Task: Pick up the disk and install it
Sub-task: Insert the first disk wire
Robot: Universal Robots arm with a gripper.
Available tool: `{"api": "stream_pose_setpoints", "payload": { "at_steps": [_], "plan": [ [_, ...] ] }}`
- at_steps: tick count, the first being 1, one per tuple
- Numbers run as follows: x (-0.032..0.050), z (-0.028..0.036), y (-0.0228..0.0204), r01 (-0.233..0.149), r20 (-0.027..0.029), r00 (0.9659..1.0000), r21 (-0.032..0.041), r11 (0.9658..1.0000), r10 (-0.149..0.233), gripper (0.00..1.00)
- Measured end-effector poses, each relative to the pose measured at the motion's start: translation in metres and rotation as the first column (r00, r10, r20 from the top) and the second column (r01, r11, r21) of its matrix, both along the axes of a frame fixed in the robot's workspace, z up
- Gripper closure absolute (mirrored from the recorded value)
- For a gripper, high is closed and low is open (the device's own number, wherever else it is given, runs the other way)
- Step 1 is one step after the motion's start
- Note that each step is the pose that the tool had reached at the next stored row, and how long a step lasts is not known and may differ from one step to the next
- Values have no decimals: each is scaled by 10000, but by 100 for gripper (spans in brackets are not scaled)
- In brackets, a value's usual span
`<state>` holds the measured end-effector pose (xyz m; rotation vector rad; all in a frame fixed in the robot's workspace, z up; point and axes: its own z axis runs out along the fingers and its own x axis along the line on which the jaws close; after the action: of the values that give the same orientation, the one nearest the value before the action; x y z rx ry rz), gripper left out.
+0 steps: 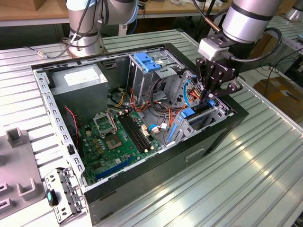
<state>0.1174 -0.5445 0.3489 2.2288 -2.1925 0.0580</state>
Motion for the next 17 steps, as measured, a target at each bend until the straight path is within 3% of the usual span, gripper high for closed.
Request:
{"api": "stream_pose_setpoints", "payload": {
  "at_steps": [8, 17],
  "plan": [
    [0, -17, -16, 339, 0, 9994, -1, 9994, -339, 84],
    [1, -32, -17, 403, 0, 9992, 0, 9992, -403, 84]
  ]
}}
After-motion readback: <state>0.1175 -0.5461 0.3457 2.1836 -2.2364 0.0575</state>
